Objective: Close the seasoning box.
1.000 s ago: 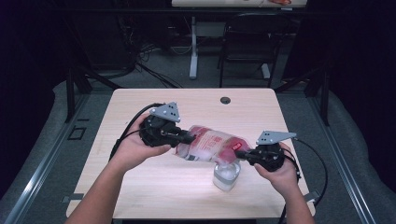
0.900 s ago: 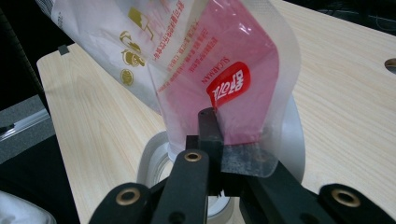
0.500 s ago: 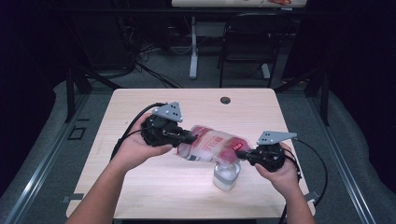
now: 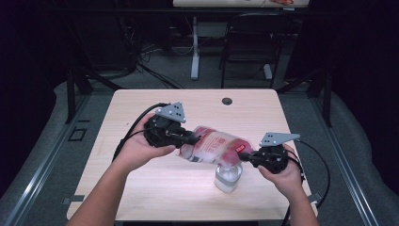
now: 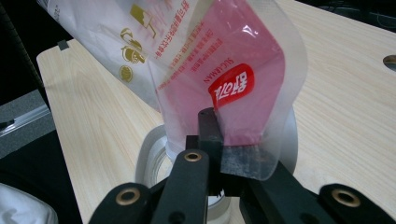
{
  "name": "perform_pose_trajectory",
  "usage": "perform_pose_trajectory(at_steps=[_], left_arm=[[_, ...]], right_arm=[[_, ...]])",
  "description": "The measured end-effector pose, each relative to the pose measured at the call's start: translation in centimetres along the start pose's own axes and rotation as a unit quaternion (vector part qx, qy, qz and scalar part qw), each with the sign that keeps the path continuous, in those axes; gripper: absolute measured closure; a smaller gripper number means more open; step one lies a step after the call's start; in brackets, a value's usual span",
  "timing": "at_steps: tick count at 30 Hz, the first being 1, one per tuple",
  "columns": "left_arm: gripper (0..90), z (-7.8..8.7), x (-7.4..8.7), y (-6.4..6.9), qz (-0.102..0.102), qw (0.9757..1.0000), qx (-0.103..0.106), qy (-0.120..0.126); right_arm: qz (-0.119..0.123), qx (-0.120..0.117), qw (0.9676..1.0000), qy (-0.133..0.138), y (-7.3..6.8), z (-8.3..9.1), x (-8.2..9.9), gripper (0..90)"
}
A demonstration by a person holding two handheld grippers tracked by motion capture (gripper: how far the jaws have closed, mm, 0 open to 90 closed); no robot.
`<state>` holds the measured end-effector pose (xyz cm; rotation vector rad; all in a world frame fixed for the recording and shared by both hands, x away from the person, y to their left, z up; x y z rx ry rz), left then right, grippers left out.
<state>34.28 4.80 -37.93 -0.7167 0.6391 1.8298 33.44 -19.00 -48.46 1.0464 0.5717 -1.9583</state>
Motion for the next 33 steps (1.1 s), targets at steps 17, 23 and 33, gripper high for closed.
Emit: perform_pose_trajectory(at_steps=[17, 23, 33], left_arm=[[82.5, -0.16, -0.71, 0.43, -0.009, 0.9999, 0.004, -0.002], [82.4, -0.28, -0.81, 0.51, -0.011, 0.9999, 0.004, -0.003], [82.5, -0.10, -0.73, 0.65, -0.016, 0.9999, -0.001, -0.003]], right_arm=[[0.003, -0.001, 1.0000, -0.007, -0.25, 0.27, 0.24, 90.0], [0.003, 0.000, 1.0000, -0.009, -0.14, 0.17, 0.37, 90.0], [0.006, 0.010, 0.9999, -0.008, -0.22, -0.36, 0.27, 90.0]])
Point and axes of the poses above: each handheld gripper's, and its own axes: z roughly backward along the jaws, x roughly out of its underside, y roughly to its right, the point moved 6 cm from there along -z, roughly forward along the jaws, and after that the axes turned 7 degrees about z, right-handed, at the moved point
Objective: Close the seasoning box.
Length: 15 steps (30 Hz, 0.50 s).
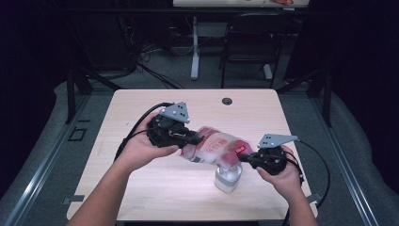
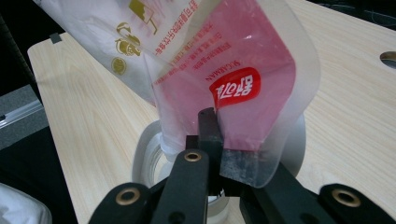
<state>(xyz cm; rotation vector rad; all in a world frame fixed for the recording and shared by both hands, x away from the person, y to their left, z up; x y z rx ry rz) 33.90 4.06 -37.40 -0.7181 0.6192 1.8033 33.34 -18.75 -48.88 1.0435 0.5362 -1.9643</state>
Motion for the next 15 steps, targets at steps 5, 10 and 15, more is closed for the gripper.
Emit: perform_pose_trajectory(at_steps=[5, 10, 15], left_arm=[[82.5, 0.1, 0.0, 0.0, 0.000, 1.0000, 0.001, 0.002], [82.5, -0.1, -0.1, 0.1, -0.002, 1.0000, 0.004, 0.003], [82.4, -0.2, -0.3, 0.1, -0.007, 0.9999, 0.008, 0.004]], right_arm=[[0.000, 0.009, 0.9999, 0.005, 0.1, 0.2, -0.2, 90.0], [0.002, 0.017, 0.9999, 0.003, 0.1, 0.4, -0.1, 90.0], [0.005, 0.025, 0.9997, 0.000, 0.1, 1.0, 0.0, 90.0]])
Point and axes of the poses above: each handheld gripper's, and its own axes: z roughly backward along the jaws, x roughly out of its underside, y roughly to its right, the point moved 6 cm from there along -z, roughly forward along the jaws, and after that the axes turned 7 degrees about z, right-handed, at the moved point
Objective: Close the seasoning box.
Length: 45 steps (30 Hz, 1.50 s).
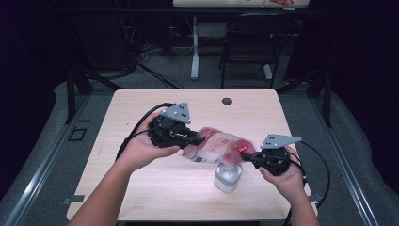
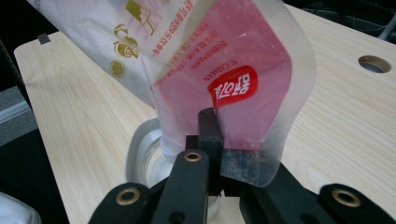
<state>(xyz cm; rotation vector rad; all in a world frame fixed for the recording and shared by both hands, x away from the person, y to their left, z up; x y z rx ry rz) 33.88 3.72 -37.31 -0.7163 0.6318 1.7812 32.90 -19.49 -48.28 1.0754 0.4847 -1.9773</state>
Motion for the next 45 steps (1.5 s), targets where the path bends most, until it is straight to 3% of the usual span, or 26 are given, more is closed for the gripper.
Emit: perform_pose_trajectory(at_steps=[11, 25, 45], left_arm=[[82.3, 0.1, 0.0, 0.0, 0.001, 1.0000, 0.001, -0.001], [81.4, 0.6, 0.1, 0.1, 0.004, 0.9999, -0.013, 0.001], [81.0, 0.7, 0.6, -0.2, 0.009, 0.9999, -0.006, -0.001]], right_arm=[[0.004, -0.015, 0.9999, -0.003, -0.5, 0.2, 0.2, 90.0], [0.002, -0.011, 0.9999, 0.009, -0.1, -0.7, -0.3, 90.0], [0.004, -0.017, 0.9998, 0.003, -0.5, -0.2, -0.2, 90.0]])
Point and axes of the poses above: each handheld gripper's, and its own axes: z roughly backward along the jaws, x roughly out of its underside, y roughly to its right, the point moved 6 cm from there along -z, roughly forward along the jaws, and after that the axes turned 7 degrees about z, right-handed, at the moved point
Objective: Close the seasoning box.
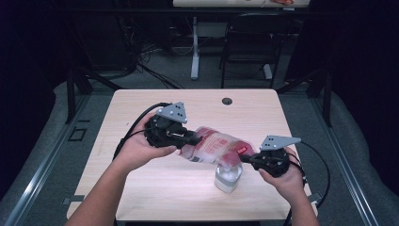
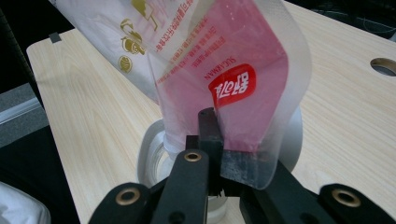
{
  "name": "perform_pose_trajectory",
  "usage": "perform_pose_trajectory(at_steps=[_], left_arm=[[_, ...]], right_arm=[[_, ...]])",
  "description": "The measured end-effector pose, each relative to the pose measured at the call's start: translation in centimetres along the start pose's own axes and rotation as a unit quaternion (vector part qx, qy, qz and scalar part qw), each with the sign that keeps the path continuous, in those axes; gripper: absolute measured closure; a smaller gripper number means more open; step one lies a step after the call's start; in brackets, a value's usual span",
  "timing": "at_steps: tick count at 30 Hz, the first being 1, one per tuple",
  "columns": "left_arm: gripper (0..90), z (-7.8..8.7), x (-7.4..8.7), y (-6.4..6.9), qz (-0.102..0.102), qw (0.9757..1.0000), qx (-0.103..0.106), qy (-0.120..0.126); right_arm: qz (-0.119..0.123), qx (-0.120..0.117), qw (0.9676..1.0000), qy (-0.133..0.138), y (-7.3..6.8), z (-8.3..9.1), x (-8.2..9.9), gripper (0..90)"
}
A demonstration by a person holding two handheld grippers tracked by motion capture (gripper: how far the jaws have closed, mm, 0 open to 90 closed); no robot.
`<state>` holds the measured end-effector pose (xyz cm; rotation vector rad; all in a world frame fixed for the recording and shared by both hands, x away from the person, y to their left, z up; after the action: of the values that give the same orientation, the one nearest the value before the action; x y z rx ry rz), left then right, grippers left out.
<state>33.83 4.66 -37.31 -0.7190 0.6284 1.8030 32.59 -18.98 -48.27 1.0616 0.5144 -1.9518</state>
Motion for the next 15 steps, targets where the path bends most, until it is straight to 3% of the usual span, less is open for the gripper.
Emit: perform_pose_trajectory(at_steps=[15], left_arm=[[79.6, 0.14, 1.06, -0.62, 0.015, 0.9999, -0.009, 0.003]], right_arm=[[-0.003, -0.005, 0.9999, 0.012, 0.28, -0.23, -0.25, 90.0]])
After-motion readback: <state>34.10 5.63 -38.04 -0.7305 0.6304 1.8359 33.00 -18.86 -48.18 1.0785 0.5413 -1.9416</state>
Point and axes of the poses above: each handheld gripper's, and its own axes: z roughly backward along the jaws, x roughly out of its underside, y roughly to its right, the point moved 6 cm from there along -z, roughly forward along the jaws, and after that the axes turned 7 degrees about z, right-handed, at the moved point
